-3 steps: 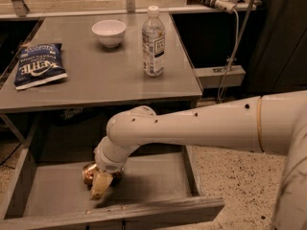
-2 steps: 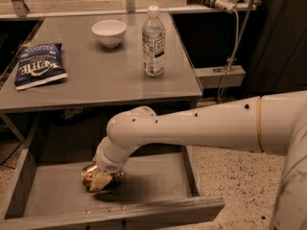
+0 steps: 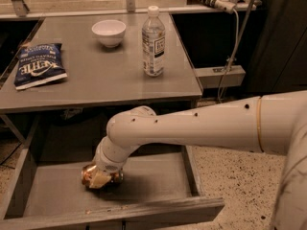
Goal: Pick orange can from top drawer and place on counter
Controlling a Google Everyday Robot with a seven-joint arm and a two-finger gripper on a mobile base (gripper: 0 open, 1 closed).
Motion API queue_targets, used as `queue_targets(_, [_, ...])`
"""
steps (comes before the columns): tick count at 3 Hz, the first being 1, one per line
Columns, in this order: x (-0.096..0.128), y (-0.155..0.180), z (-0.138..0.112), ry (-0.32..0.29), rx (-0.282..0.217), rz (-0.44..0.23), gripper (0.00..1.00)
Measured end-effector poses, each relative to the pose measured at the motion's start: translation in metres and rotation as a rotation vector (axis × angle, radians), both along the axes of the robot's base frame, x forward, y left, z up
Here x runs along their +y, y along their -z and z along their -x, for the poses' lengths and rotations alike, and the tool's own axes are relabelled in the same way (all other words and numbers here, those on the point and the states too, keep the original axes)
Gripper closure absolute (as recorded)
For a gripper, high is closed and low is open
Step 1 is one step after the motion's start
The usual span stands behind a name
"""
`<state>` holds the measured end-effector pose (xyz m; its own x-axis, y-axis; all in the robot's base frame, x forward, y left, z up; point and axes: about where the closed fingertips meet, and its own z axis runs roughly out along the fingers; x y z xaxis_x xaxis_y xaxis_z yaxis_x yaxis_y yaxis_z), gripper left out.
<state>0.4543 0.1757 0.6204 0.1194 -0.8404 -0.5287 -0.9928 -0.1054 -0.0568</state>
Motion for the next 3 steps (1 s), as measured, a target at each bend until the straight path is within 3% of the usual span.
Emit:
queue_targets(1, [-0.007,-0.013,0.002,0.049,-0.011,0.017,1.00])
queue_targets(3, [-0.052,-0.086,0.014,0.259,-0.066,0.080,1.00])
